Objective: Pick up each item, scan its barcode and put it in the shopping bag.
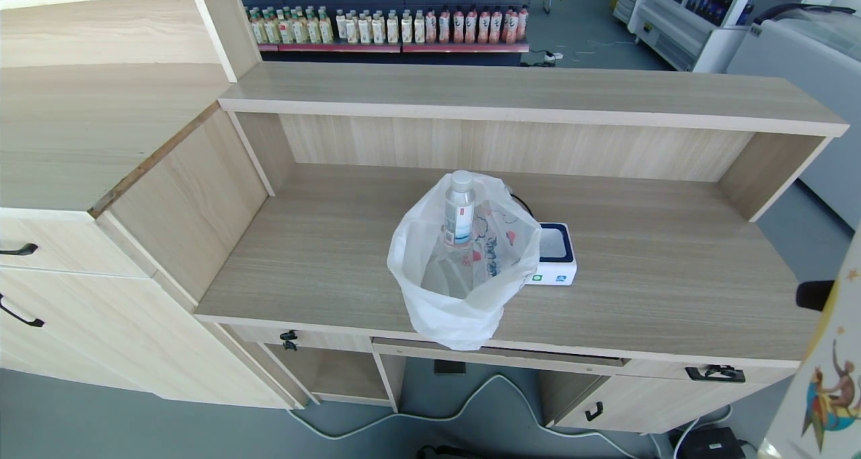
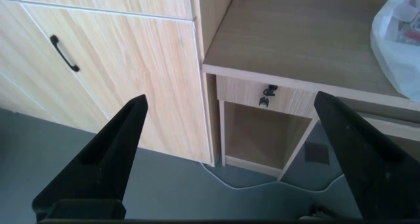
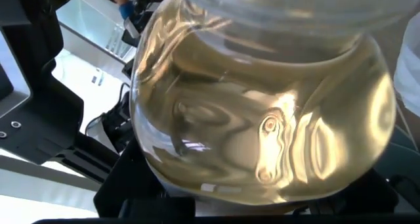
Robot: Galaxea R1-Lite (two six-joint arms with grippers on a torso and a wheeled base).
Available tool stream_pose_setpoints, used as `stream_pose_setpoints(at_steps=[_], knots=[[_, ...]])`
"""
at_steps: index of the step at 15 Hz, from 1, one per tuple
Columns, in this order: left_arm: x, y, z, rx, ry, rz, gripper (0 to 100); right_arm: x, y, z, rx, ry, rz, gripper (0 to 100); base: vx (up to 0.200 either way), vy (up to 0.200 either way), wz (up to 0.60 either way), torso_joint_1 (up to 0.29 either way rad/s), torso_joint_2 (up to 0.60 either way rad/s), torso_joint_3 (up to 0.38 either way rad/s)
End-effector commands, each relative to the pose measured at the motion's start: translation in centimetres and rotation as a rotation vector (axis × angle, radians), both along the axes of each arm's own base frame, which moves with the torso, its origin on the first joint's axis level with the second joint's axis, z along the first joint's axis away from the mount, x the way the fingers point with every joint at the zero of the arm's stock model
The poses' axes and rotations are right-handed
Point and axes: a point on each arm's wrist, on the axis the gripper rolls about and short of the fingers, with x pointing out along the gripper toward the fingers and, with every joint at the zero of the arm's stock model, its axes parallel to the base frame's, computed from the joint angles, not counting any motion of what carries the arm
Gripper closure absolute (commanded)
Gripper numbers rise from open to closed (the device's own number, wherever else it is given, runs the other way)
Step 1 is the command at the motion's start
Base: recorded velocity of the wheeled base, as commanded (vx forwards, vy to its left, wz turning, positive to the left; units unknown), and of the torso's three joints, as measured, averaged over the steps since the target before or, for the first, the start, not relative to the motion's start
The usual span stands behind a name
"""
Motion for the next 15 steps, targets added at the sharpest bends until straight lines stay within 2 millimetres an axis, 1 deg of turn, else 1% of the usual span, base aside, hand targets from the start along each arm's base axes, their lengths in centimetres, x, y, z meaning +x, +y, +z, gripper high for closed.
stream_pose_setpoints(at_steps=[1,5,6,7,8,9,10,11,13,14,15], knots=[[0.0,0.0,0.0,0.001,-0.001,0.001,0,0.1,0.0,0.4,0.005,-0.013,0.002,100,0.0,0.0,0.0,0.0,0.0,0.0],[0.0,0.0,0.0,0.001,-0.001,-0.001,0,0.7,0.2,0.3,-0.011,-0.026,-0.007,100,0.0,0.0,0.0,0.0,0.0,0.0],[0.0,0.0,0.0,-0.001,-0.001,-0.001,0,1.4,0.0,0.1,-0.03,-0.059,-0.042,100,0.0,0.0,0.0,0.0,0.0,0.0],[0.0,0.0,0.0,0.001,-0.001,0.001,0,2.5,-0.3,-0.4,-0.074,-0.12,-0.102,100,0.0,0.0,0.0,0.0,0.0,0.0],[0.0,0.0,0.0,-0.001,-0.001,0.001,0,4.0,-1.0,-1.1,-0.148,-0.196,-0.228,100,0.0,0.0,0.0,0.0,0.0,0.0],[0.0,0.0,0.0,0.001,-0.001,0.001,0,5.6,-2.0,-2.2,-0.276,-0.285,-0.405,100,0.0,0.0,0.0,0.0,0.0,0.0],[0.0,0.0,0.0,0.001,-0.001,0.001,0,7.0,-3.2,-3.2,-0.406,-0.343,-0.537,100,0.0,0.0,0.0,0.0,0.0,0.0],[0.0,0.0,0.0,-0.001,-0.001,0.001,0,7.9,-4.5,-4.0,-0.527,-0.391,-0.634,100,0.0,0.0,0.0,0.0,0.0,0.0],[0.0,0.0,0.0,-0.001,-0.001,0.001,0,9.0,-7.7,-5.4,-0.746,-0.454,-0.838,100,0.0,0.0,0.0,0.0,0.0,0.0],[0.0,0.0,0.0,0.001,0.001,0.001,0,9.4,-8.5,-5.9,-0.792,-0.473,-0.886,100,0.0,0.0,0.0,0.0,0.0,0.0],[0.0,0.0,0.0,0.001,-0.001,-0.001,0,10.1,-10.0,-6.9,-0.862,-0.523,-0.964,100,0.0,0.0,0.0,0.0,0.0,0.0]])
